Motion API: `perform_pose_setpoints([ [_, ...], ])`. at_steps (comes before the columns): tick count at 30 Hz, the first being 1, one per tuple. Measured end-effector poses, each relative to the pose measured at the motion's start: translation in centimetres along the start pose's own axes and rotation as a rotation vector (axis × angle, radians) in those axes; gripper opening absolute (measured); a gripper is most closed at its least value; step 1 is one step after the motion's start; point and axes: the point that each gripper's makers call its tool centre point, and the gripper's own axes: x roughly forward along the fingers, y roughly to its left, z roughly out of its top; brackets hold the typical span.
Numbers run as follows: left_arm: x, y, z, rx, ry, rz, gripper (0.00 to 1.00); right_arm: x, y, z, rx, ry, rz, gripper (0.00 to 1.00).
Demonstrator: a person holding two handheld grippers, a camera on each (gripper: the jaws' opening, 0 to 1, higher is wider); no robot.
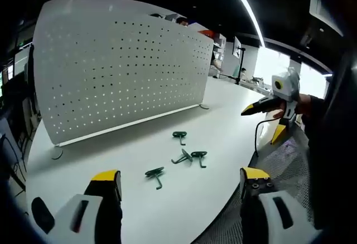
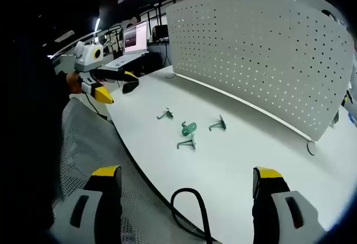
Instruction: Insert the hook assembly into the mounting plate slot until the hook locks in place.
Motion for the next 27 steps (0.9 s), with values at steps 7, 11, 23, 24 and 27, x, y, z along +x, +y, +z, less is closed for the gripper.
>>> perform_pose_setpoints([
  [7,0.31,0.0,-0.04,-0.003,-0.002,-0.011,0.88,-0.08,-0.06,-0.08,-0.002,0.011,-0.002,0.95],
  [11,0.33,0.06,-0.15,-0.002,-0.003,-0.015,0.87,-0.11,-0.08,0.03,-0.004,0.013,-0.005,0.95],
  [23,0.09,0.39,-0.05,0.0,-0.017,-0.015,0.87,-0.33,0.37,0.26,-0.018,0.025,-0.009,0.95],
  [24,0.05,0.41,-0.06,0.001,-0.017,-0.015,0.87,-0.38,0.42,0.35,-0.019,0.022,-0.01,0.95],
  [27,-0.04,0.42,-0.04,0.005,-0.018,-0.015,0.87,-0.43,0.58,0.44,-0.018,0.018,-0.011,0.95],
])
